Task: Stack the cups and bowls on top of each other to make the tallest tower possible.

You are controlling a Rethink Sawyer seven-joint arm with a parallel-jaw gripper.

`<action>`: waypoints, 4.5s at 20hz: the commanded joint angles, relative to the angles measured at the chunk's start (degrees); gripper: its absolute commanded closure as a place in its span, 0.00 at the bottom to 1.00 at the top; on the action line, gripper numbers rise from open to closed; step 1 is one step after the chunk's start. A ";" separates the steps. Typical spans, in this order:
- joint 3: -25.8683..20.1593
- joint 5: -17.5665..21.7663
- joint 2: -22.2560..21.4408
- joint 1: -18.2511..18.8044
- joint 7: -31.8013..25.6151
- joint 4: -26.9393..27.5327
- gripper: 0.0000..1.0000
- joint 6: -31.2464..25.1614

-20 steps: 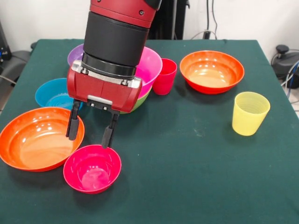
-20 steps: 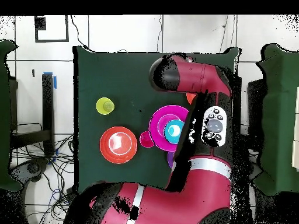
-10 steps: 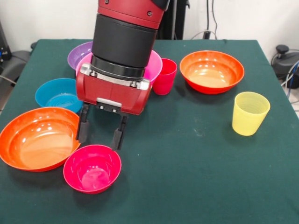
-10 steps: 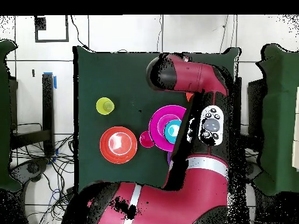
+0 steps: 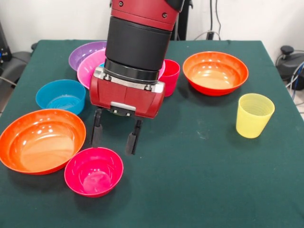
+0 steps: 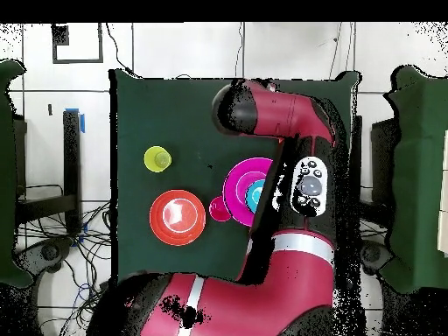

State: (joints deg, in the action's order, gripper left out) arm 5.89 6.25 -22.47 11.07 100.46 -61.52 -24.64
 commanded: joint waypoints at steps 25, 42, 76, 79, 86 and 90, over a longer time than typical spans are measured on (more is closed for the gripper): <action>-2.92 0.63 3.58 -1.44 6.74 -0.95 0.00 3.44; 2.04 -0.42 8.43 -3.98 8.76 3.82 0.00 6.75; 7.52 -4.22 12.46 -6.31 8.34 7.76 0.00 2.54; 7.54 -4.40 12.31 -6.36 7.97 7.57 0.00 2.22; 7.74 -5.60 12.96 -6.67 8.34 7.34 0.00 1.75; 7.64 -6.76 13.27 -6.84 10.76 6.35 0.00 6.31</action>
State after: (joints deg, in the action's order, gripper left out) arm 17.26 0.78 -10.15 5.77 100.55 -54.56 -19.45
